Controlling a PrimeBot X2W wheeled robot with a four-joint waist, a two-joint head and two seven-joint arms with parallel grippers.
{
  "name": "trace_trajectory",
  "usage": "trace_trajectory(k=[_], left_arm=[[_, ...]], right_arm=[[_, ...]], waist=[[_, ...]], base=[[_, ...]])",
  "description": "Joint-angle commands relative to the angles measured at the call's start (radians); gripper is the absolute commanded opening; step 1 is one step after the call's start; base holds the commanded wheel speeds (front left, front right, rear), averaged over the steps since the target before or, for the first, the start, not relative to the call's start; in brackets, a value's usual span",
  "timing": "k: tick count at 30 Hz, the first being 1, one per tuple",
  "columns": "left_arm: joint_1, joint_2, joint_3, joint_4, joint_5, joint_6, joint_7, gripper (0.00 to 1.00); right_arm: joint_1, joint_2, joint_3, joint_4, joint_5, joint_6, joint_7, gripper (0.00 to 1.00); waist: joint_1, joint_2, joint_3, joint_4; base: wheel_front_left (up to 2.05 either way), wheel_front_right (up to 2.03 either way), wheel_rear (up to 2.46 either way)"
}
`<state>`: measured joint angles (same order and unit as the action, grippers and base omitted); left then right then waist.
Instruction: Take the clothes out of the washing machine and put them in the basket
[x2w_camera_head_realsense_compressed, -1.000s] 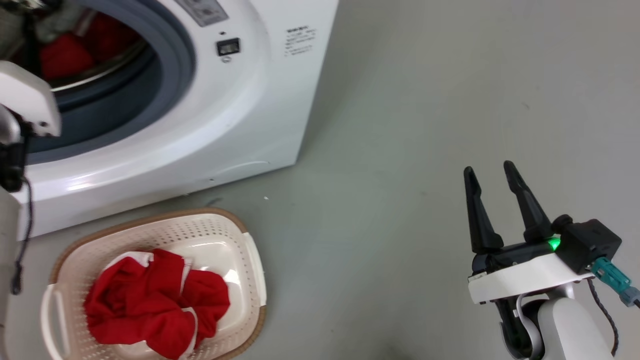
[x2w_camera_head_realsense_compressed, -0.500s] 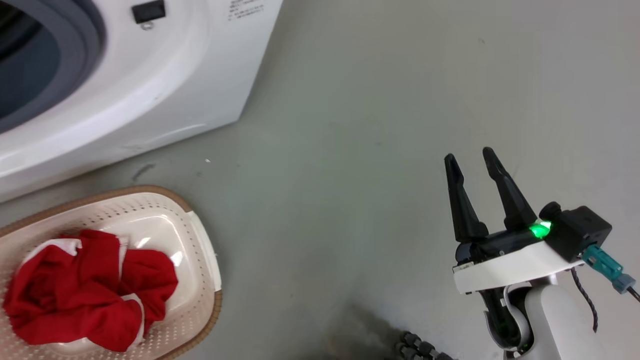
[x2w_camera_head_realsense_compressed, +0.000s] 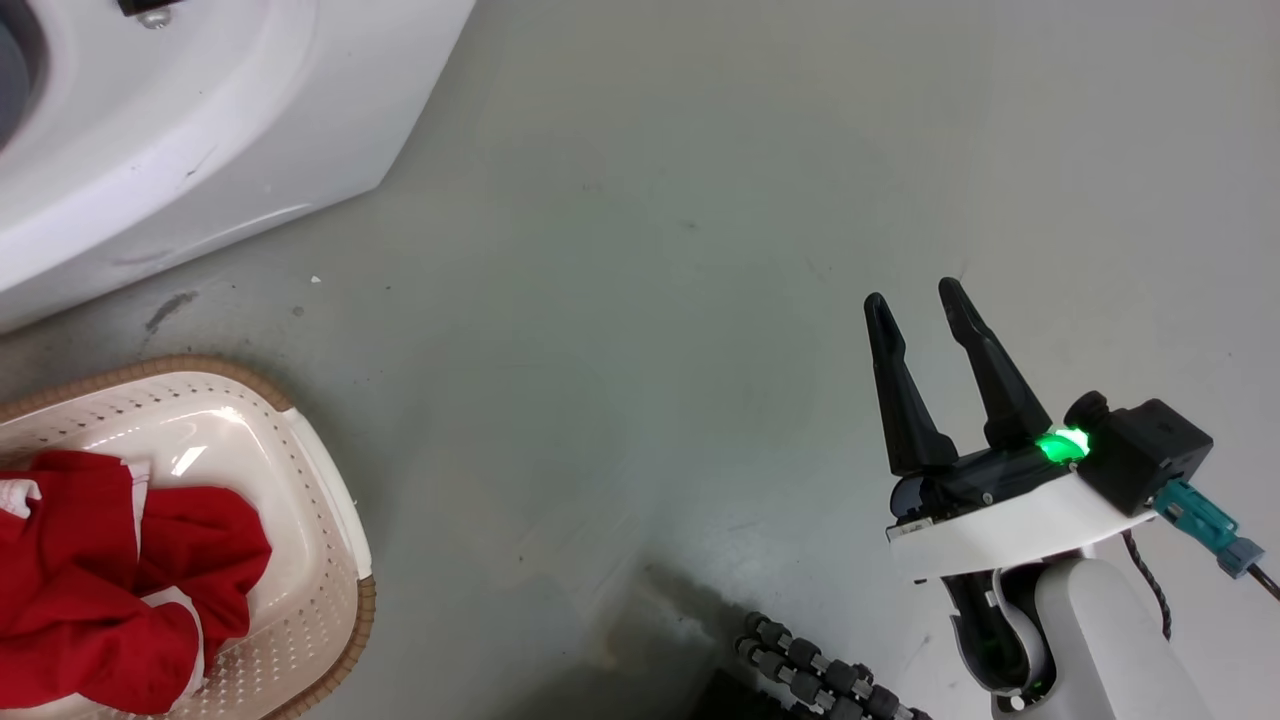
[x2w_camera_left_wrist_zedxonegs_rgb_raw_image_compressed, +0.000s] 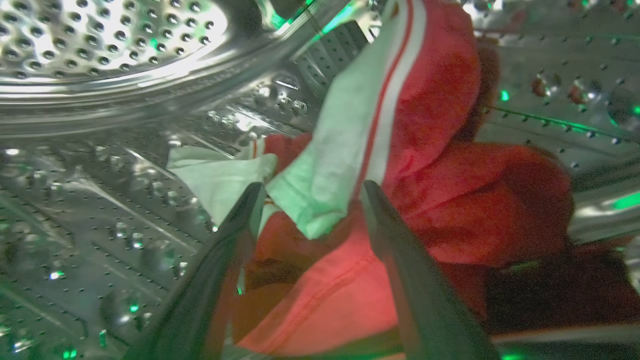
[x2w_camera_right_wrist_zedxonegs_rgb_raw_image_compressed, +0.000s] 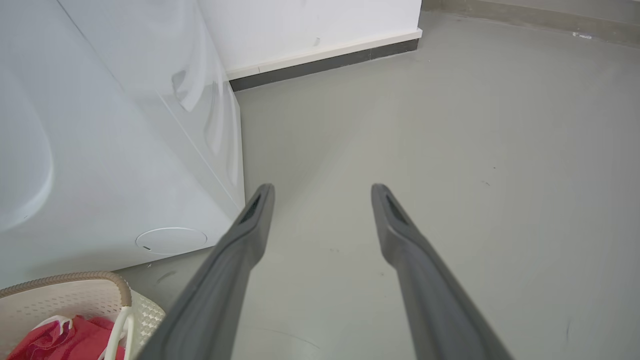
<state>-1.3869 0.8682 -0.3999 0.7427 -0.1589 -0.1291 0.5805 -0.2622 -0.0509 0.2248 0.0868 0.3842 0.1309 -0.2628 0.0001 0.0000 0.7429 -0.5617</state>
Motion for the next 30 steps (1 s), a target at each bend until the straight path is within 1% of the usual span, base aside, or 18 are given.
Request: trace_trajectory(k=[1,6,10,14,15,16,20,23,27,30], left_arm=[[-0.013,0.004,-0.019,-0.009,-0.017,-0.001,0.028,1.0],[-0.016,0.034,-0.07,-0.029,-0.063,-0.001,0.13,1.0],[-0.004,0.055,-0.074,-0.041,-0.084,-0.001,0.188,1.0],[0.004,0.063,-0.071,-0.063,-0.089,0.017,0.228,1.0],[0.005,0.066,-0.07,-0.071,-0.086,0.025,0.23,0.47],[0.01,0.069,-0.07,-0.072,-0.088,0.032,0.239,0.0],[0.02,0.078,-0.063,-0.099,-0.089,0.062,0.224,0.0],[0.03,0.088,-0.056,-0.117,-0.089,0.087,0.193,0.0],[0.051,0.091,-0.036,-0.141,-0.091,0.133,0.103,0.0],[0.077,0.098,-0.02,-0.145,-0.103,0.158,0.035,0.0]], right_arm=[[-0.003,0.001,-0.001,-0.007,0.0,0.0,-0.002,1.0],[0.006,0.001,-0.006,-0.02,0.004,0.0,-0.002,1.0],[0.009,0.001,-0.009,-0.028,0.006,0.0,-0.002,1.0],[0.012,0.001,-0.01,-0.036,0.004,0.0,-0.002,1.0],[0.012,0.001,-0.01,-0.038,0.003,0.0,-0.002,1.0],[0.013,0.001,-0.01,-0.04,0.002,0.0,-0.002,1.0],[0.009,0.001,-0.01,-0.044,0.001,0.0,-0.002,1.0],[0.003,0.001,-0.007,-0.041,-0.002,0.0,-0.002,1.0],[-0.006,0.001,-0.002,-0.035,-0.007,0.0,-0.002,1.0],[-0.013,0.001,-0.004,-0.032,-0.015,0.0,-0.002,1.0]], waist=[[-0.0001,0.0,0.011,-0.002],[-0.0001,0.0,0.032,0.001],[-0.0001,0.0,0.041,0.002],[-0.0001,0.0,0.046,0.003],[-0.0001,0.0,0.048,0.002],[-0.0001,0.0,0.048,0.002],[-0.0001,0.0,0.049,0.001],[-0.0001,0.0,0.042,-0.002],[-0.0001,0.0,0.02,-0.009],[-0.0001,0.0,-0.003,-0.012]], base=[[0.0,0.0,0.0],[0.0,0.0,0.0],[0.0,0.0,0.0],[0.0,0.0,0.0],[0.0,0.0,0.0],[0.0,0.0,0.0],[0.0,0.0,0.0],[0.0,0.0,0.0],[0.0,0.0,0.0],[0.0,0.0,0.0]])
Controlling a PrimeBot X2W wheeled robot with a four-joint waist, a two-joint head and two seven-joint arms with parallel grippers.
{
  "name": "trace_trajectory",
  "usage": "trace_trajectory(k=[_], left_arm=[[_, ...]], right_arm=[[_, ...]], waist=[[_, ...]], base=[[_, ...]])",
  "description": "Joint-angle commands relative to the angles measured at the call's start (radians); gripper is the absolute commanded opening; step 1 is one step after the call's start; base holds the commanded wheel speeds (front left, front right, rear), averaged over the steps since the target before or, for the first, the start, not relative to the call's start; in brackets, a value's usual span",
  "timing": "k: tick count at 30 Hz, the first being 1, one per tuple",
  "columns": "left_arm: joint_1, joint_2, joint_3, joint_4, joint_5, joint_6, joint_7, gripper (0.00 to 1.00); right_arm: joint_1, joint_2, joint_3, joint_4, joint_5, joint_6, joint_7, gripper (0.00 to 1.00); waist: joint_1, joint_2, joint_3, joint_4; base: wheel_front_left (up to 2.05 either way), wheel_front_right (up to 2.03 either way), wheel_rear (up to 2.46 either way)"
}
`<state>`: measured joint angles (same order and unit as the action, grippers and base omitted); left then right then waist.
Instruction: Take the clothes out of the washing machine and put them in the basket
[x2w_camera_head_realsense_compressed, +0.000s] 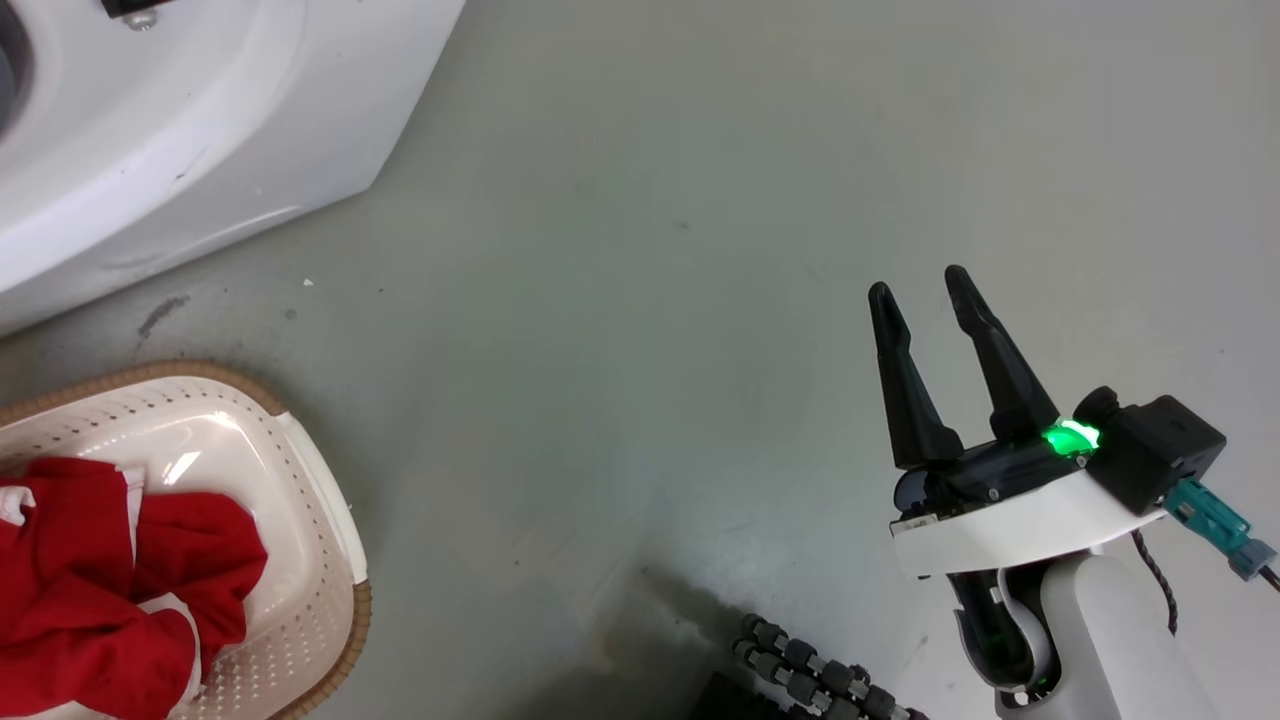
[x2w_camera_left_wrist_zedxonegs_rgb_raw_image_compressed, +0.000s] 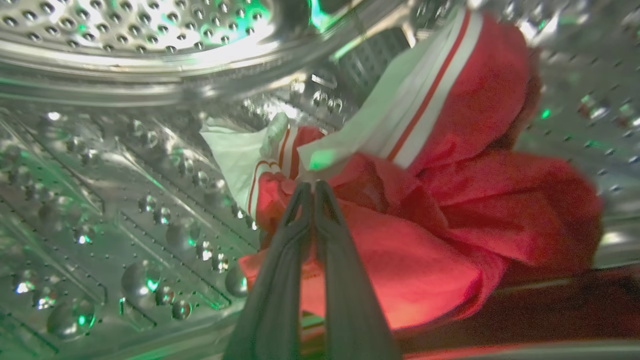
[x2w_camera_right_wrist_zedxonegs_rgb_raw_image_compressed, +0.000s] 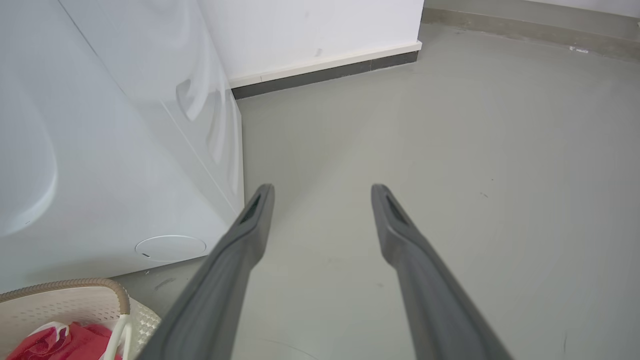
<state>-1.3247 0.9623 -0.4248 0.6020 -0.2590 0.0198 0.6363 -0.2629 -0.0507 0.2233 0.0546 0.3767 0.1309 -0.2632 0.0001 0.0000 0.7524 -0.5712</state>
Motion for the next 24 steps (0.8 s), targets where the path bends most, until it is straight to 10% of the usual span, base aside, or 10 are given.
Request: trace_trajectory(k=[1,24], left_arm=[[0.024,0.0,0.013,-0.003,-0.01,0.019,-0.051,0.0],[0.236,-0.198,0.11,0.254,-0.173,0.054,-0.687,0.0]], right_arm=[[-0.013,0.001,-0.006,0.003,-0.012,0.0,-0.002,1.0],[0.033,0.001,-0.097,0.02,-0.108,0.0,-0.002,1.0]], waist=[[-0.0001,0.0,-0.021,-0.001],[-0.0001,0.0,-0.233,0.117]], base=[[0.0,0.0,0.0],[0.0,0.0,0.0]])
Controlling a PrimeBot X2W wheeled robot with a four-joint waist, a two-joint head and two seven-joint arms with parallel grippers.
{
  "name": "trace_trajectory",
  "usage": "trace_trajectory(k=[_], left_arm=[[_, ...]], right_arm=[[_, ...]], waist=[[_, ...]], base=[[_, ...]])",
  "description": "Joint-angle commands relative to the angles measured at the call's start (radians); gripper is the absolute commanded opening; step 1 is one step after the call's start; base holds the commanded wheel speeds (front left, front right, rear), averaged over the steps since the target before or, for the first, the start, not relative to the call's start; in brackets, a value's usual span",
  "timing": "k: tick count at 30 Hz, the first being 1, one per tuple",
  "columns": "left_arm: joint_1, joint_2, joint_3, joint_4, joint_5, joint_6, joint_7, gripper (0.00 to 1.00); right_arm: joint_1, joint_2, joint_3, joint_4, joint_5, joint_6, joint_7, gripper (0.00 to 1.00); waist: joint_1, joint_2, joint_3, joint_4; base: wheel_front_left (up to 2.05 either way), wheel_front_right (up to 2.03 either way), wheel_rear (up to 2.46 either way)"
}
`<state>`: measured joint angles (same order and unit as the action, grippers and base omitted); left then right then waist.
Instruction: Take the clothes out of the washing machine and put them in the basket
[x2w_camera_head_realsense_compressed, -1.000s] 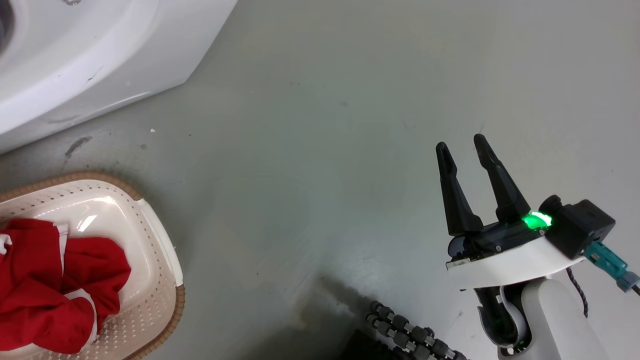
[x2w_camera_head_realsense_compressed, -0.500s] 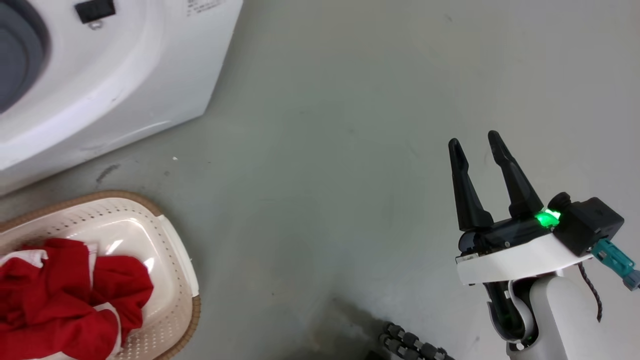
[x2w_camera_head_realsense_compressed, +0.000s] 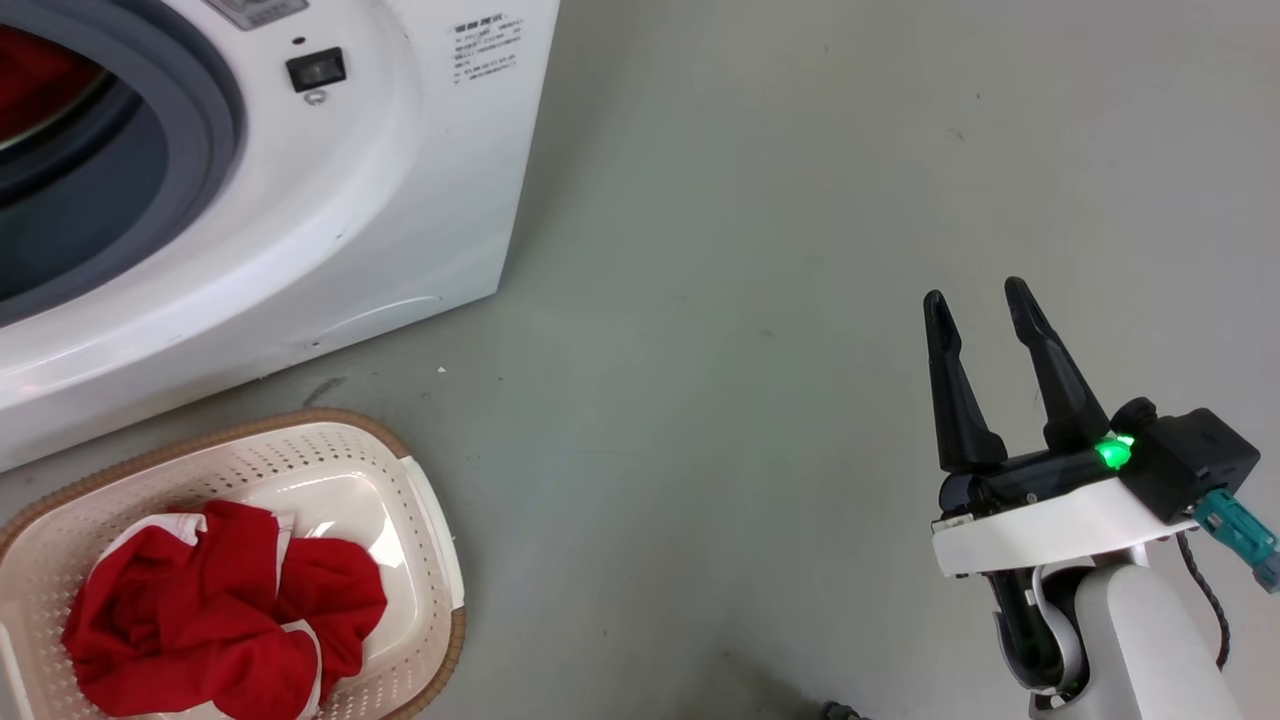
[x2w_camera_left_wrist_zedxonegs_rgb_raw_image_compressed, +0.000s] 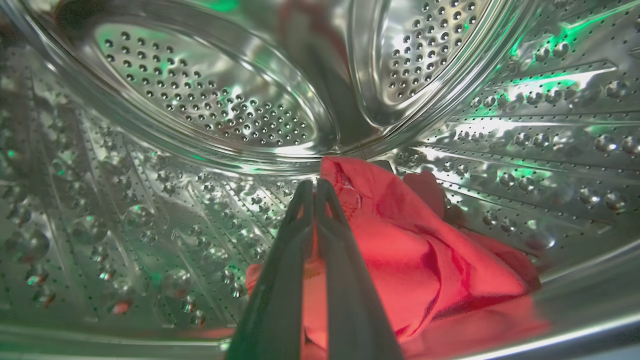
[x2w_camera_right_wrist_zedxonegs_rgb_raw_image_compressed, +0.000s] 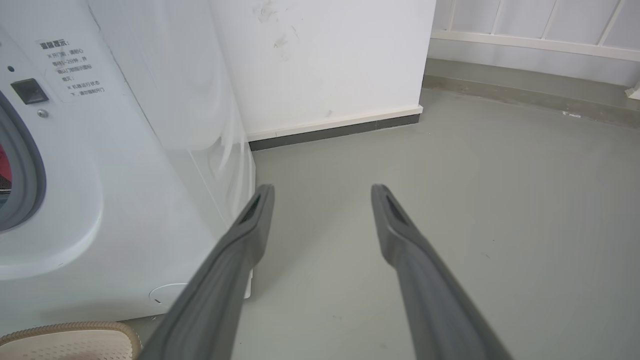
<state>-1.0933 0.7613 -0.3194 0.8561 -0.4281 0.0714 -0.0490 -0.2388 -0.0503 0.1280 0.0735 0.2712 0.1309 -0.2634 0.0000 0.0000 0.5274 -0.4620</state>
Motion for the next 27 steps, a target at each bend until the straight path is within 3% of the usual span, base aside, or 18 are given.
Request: trace_trajectory(k=[1,16,27], left_arm=[[0.017,-0.005,0.005,0.008,-0.008,0.002,-0.018,0.0],[0.244,-0.125,0.068,0.011,-0.095,0.04,-0.207,0.0],[0.455,-0.186,0.158,-0.286,-0.064,0.094,-0.217,0.0]], right_arm=[[0.011,0.0,-0.003,0.003,-0.005,0.0,-0.002,1.0],[0.055,0.0,-0.038,0.029,-0.037,0.0,-0.002,1.0],[0.083,0.0,-0.07,0.019,-0.072,0.0,0.005,1.0]], waist=[[0.0,0.0,-0.013,0.01],[0.0,0.0,-0.15,0.054],[0.0,0.0,-0.244,0.125]], base=[[0.0,0.0,0.0],[0.0,0.0,0.0],[0.0,0.0,0.0]])
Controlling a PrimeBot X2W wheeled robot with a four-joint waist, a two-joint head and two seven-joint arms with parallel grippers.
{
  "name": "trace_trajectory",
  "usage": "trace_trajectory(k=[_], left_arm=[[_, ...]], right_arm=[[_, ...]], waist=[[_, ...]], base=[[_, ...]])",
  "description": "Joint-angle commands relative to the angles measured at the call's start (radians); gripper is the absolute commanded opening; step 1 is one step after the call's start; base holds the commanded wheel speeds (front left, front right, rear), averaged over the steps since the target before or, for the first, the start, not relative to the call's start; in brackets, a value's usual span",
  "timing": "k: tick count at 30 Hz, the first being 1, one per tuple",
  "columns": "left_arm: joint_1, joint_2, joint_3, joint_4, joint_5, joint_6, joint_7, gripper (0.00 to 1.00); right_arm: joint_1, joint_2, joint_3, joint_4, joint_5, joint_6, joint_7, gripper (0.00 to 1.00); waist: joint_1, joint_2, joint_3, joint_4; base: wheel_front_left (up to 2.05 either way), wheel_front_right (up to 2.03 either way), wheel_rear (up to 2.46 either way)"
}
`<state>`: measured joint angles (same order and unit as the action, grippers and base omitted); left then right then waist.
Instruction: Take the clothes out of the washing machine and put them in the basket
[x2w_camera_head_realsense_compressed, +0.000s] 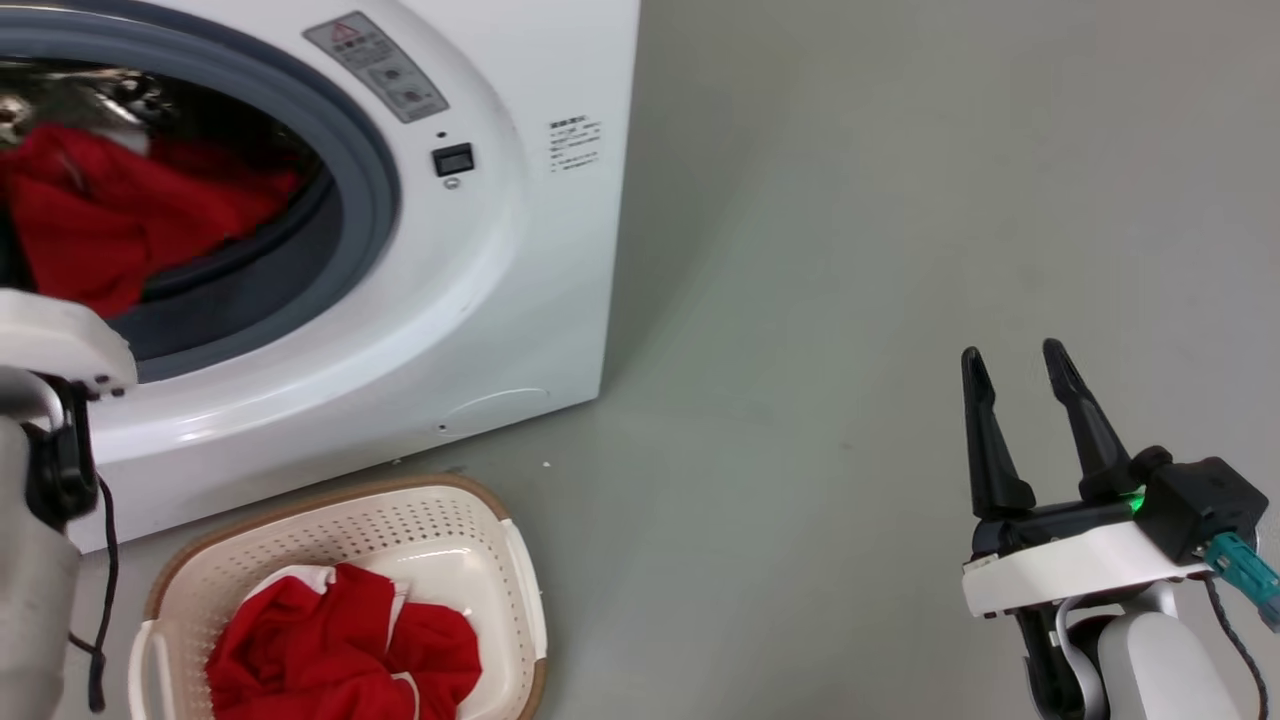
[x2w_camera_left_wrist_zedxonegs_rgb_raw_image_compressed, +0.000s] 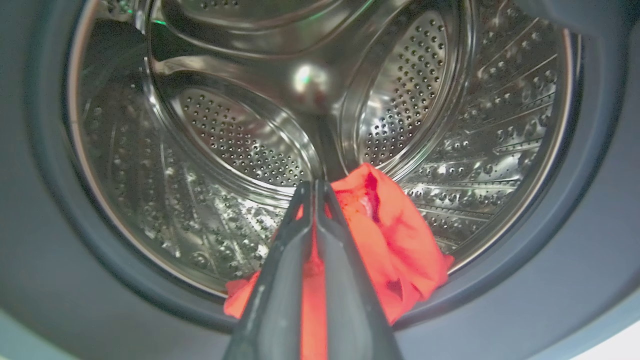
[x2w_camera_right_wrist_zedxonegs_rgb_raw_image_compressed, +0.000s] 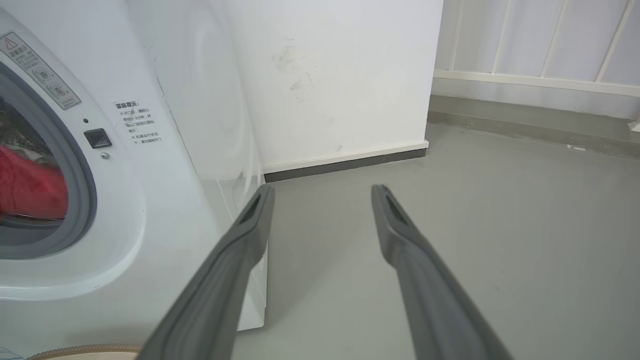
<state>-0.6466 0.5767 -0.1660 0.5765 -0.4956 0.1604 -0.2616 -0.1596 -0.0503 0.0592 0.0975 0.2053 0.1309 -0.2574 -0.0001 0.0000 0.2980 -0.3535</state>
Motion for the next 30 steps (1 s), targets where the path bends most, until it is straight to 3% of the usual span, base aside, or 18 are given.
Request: trace_trajectory(k=[1,10,20,24,30], left_arm=[[0.03,-0.007,0.011,-0.037,0.01,0.009,-0.004,0.0],[0.276,-0.085,0.022,-0.328,0.038,0.061,-0.004,0.0],[0.54,-0.109,-0.038,-0.572,0.054,0.134,0.071,0.0],[0.631,-0.141,-0.082,-0.604,0.046,0.148,0.1,0.0],[0.692,-0.212,-0.15,-0.499,0.006,0.111,0.092,0.0]], right_arm=[[0.007,0.0,-0.003,-0.008,-0.008,0.0,0.002,1.0],[0.041,0.0,-0.03,-0.053,-0.036,0.0,0.04,1.0],[0.073,0.0,-0.03,-0.098,-0.068,0.0,0.089,1.0],[0.086,0.0,-0.032,-0.118,-0.076,0.0,0.104,1.0],[0.086,0.0,-0.025,-0.142,-0.083,0.0,0.119,1.0]], waist=[[0.0001,0.0,-0.022,0.024],[0.0001,0.0,-0.078,0.101],[0.0001,0.0,-0.12,0.153],[0.0001,0.0,-0.121,0.169],[0.0001,0.0,-0.105,0.18]], base=[[0.0,0.0,0.0],[0.0,0.0,0.0],[0.0,0.0,0.0],[0.0,0.0,0.0],[0.0,0.0,0.0]])
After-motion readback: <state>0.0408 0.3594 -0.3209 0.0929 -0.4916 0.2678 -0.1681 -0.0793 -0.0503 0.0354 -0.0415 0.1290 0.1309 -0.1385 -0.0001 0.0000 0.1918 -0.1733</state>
